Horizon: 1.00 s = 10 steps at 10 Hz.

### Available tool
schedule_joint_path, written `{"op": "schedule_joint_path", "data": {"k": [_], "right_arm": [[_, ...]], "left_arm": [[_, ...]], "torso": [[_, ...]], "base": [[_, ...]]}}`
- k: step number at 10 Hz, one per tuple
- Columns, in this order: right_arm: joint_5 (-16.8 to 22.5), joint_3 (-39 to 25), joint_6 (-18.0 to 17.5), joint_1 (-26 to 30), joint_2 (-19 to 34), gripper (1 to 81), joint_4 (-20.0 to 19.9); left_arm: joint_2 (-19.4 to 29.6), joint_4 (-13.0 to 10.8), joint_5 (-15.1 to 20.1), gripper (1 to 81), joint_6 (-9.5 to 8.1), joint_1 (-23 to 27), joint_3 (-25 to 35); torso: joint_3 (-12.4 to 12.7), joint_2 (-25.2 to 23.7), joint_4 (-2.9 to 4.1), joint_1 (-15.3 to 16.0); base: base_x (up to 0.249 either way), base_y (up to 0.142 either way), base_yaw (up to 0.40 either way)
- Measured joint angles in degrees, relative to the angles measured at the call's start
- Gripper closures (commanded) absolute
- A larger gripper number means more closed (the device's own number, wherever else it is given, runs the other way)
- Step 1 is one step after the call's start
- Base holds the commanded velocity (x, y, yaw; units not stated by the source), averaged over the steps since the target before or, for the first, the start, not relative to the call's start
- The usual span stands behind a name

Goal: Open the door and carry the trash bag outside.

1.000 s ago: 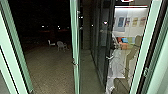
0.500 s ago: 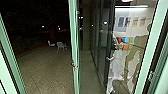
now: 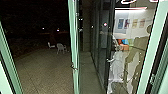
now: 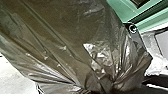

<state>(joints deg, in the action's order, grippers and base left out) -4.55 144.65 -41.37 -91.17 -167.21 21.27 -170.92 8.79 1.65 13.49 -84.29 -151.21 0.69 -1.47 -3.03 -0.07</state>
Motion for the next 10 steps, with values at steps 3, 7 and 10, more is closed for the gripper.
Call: {"op": "schedule_joint_path", "data": {"k": [3,7,10], "right_arm": [[-0.13,-0.28,0.00,0.07,-0.60,1.0,0.00],[-0.11,-0.24,0.00,-0.11,-0.18,1.0,0.00],[-0.33,-0.33,0.00,0.07,-0.35,1.0,0.00]], "left_arm": [[0.46,0.00,0.04,81.1,0.00,0.00,-0.17],[0.20,0.02,0.04,81.1,0.00,-0.06,-0.17],[0.28,0.02,0.02,81.1,-0.02,0.05,-0.30]], "torso": [[0.00,0.00,0.00,0.02],[0.00,0.00,0.00,0.00],[0.02,-0.02,0.00,0.02]], "base": [[0.080,0.000,0.000],[0.080,0.000,0.000],[0.080,0.000,0.000]]}}
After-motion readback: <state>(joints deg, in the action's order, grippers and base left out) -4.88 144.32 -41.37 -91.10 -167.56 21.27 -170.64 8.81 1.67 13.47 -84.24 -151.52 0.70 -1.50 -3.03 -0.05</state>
